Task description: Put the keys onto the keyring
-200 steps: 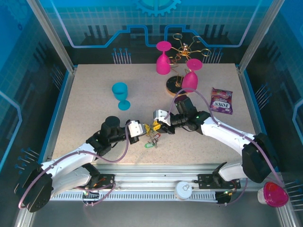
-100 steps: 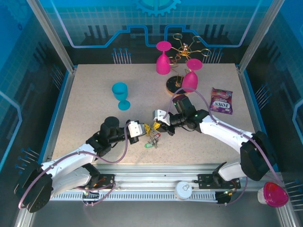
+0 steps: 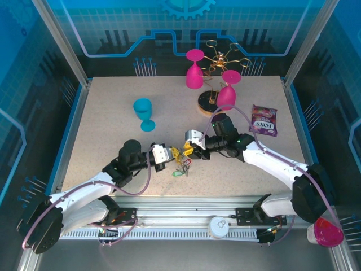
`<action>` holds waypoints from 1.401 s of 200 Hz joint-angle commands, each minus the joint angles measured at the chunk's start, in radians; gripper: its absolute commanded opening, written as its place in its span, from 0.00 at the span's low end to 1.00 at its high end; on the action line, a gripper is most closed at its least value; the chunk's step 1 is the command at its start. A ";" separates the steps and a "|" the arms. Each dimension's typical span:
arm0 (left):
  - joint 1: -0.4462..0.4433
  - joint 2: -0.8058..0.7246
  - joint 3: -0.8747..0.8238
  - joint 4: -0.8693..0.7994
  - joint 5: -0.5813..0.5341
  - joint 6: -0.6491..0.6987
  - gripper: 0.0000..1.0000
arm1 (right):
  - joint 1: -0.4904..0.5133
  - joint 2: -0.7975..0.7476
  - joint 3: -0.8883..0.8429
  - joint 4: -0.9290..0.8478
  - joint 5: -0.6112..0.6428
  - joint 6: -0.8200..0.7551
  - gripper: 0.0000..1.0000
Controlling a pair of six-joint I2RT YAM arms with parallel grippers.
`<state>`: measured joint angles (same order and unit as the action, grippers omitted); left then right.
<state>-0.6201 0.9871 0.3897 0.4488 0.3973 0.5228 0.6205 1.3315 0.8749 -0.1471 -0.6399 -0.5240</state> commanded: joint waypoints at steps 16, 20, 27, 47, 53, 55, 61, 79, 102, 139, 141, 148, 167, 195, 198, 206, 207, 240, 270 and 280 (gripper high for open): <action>0.000 -0.003 -0.004 0.066 0.041 -0.010 0.00 | 0.000 -0.003 -0.008 0.043 -0.052 -0.013 0.25; 0.001 -0.002 -0.004 0.067 0.041 -0.010 0.00 | 0.001 -0.001 -0.008 0.048 -0.056 -0.012 0.25; 0.000 -0.001 -0.002 0.067 0.041 -0.010 0.00 | 0.001 0.003 -0.008 0.054 -0.066 -0.010 0.25; 0.001 0.007 0.001 0.071 0.047 -0.014 0.00 | 0.005 0.013 -0.007 0.069 -0.068 -0.008 0.25; 0.001 0.010 0.001 0.073 0.048 -0.015 0.00 | 0.005 0.015 -0.006 0.072 -0.071 -0.008 0.25; 0.001 0.010 0.002 0.073 0.048 -0.015 0.00 | 0.005 0.016 -0.006 0.072 -0.072 -0.008 0.25; 0.000 0.011 0.002 0.074 0.048 -0.015 0.00 | 0.007 0.018 -0.003 0.074 -0.076 -0.008 0.25; 0.000 0.016 0.000 0.086 0.050 -0.019 0.00 | 0.010 0.029 -0.002 0.075 -0.081 -0.012 0.23; 0.000 0.029 0.002 0.108 0.056 -0.028 0.00 | 0.015 0.044 -0.001 0.089 -0.090 -0.010 0.19; 0.000 0.044 -0.007 0.151 0.055 -0.053 0.00 | 0.015 0.063 -0.001 0.095 -0.083 -0.016 0.11; 0.000 0.044 -0.008 0.150 0.056 -0.053 0.00 | 0.015 0.063 -0.001 0.097 -0.084 -0.015 0.10; 0.000 0.045 -0.007 0.150 0.058 -0.053 0.00 | 0.015 0.062 -0.002 0.101 -0.083 -0.013 0.04; 0.001 0.048 -0.004 0.145 0.035 -0.054 0.00 | 0.013 0.052 -0.001 0.111 -0.077 -0.008 0.00; 0.001 0.037 0.022 0.048 -0.050 -0.032 0.22 | 0.023 0.031 0.057 0.002 0.002 -0.072 0.00; 0.001 0.036 0.029 0.028 -0.058 -0.023 0.23 | 0.026 0.031 0.063 -0.016 0.009 -0.082 0.00; 0.000 0.033 0.046 -0.021 -0.070 -0.008 0.25 | 0.035 0.032 0.081 -0.065 0.037 -0.111 0.00; 0.000 0.033 0.048 -0.026 -0.072 -0.006 0.25 | 0.036 0.033 0.084 -0.072 0.042 -0.115 0.00; 0.000 0.039 0.109 -0.182 -0.091 0.039 0.23 | 0.078 0.048 0.166 -0.228 0.132 -0.187 0.00; 0.000 0.050 0.148 -0.256 -0.082 0.060 0.16 | 0.121 0.067 0.234 -0.310 0.185 -0.227 0.00; 0.000 0.050 0.154 -0.264 -0.075 0.066 0.13 | 0.131 0.069 0.249 -0.319 0.185 -0.230 0.00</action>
<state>-0.6182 1.0340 0.5018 0.2707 0.3332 0.5514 0.7063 1.3911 1.0588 -0.3859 -0.4553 -0.7021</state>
